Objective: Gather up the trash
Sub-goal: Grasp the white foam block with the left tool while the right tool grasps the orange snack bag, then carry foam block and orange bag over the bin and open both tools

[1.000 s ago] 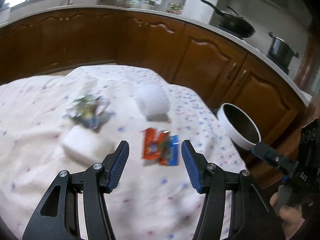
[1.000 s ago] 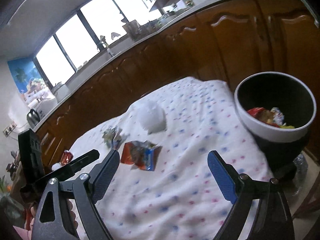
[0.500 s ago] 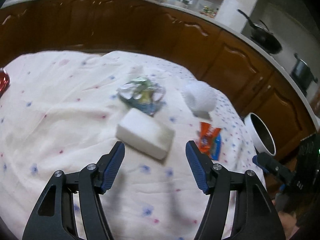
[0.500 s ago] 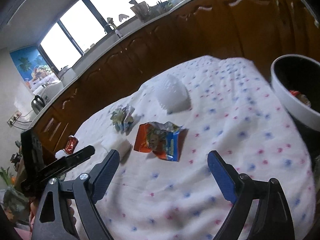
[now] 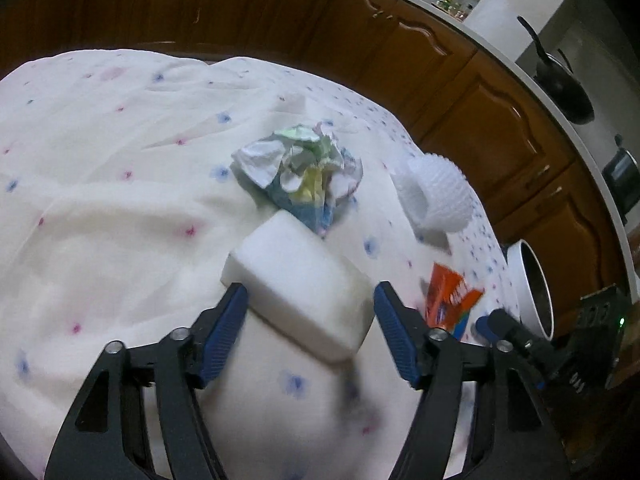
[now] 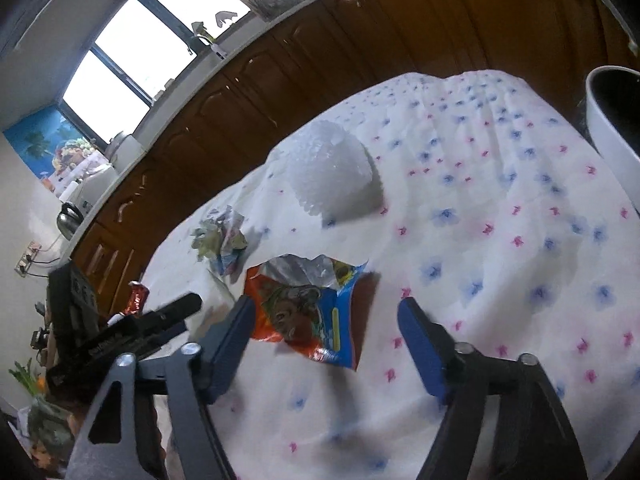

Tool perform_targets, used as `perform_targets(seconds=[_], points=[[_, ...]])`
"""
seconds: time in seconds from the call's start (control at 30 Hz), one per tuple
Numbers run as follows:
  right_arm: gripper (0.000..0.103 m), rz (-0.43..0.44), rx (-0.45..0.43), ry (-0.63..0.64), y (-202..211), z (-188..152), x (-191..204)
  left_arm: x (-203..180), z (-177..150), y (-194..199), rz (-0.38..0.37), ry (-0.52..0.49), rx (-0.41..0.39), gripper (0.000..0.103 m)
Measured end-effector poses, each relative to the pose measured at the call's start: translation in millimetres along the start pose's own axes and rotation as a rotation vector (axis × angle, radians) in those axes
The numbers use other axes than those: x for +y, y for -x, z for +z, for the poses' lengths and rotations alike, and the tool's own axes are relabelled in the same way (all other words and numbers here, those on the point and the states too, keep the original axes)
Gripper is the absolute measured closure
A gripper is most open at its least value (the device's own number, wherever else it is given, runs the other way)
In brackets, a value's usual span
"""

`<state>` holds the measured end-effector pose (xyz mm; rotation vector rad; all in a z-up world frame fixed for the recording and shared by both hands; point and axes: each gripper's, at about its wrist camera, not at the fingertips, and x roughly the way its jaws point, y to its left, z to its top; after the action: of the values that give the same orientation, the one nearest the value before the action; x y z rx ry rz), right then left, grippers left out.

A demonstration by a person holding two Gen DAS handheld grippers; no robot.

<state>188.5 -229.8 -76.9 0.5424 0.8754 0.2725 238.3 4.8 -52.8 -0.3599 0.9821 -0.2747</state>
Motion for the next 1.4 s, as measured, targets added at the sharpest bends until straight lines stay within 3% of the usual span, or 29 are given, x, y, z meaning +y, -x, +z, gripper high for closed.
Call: perform_targets(seconds=[0.1, 0.13, 0.17, 0.2, 0.23, 0.4, 0.5, 0.77, 1.17, 1.4], points=[[0.045, 0.003, 0.020, -0.015, -9.6, 2.1, -2.2, -3.2, 8.1, -5.4, 0.001, -0.003, -0.001, 0.032], [0.058, 0.004, 0.022, -0.016, -12.7, 2.3, -2.3, -4.1, 10.2, -6.8, 0.002, -0.007, -0.003, 0.031], [0.083, -0.002, 0.023, -0.011, -15.1, 2.1, -1.3, -6.6, 12.2, -8.8, 0.008, -0.018, -0.006, 0.031], [0.094, -0.005, 0.029, -0.004, -16.6, 1.2, -0.5, -8.2, 13.9, -10.3, 0.015, -0.025, -0.008, 0.031], [0.099, -0.001, 0.031, -0.002, -16.3, 0.1, -0.6, -9.6, 14.9, -12.0, 0.025, -0.036, -0.012, 0.031], [0.103, 0.006, -0.013, 0.035, 5.3, -9.0, 3.4, -15.5, 10.1, -22.4, 0.094, -0.113, -0.017, 0.031], [0.103, -0.003, -0.046, 0.047, 23.8, -14.6, 3.6, -17.5, 4.5, -22.0, 0.121, -0.154, -0.032, 0.038], [0.103, -0.017, -0.094, 0.084, 59.7, -25.8, 4.7, -28.8, -14.4, 3.8, 0.041, -0.224, -0.050, 0.043], [0.102, -0.064, -0.171, 0.051, 105.5, -36.2, -18.2, -108.0, -48.8, 30.9, 0.012, -0.445, -0.107, 0.043], [0.102, -0.100, -0.228, 0.025, 136.8, -36.8, -39.8, -141.6, -58.2, 29.5, -0.010, -0.508, -0.107, 0.043]])
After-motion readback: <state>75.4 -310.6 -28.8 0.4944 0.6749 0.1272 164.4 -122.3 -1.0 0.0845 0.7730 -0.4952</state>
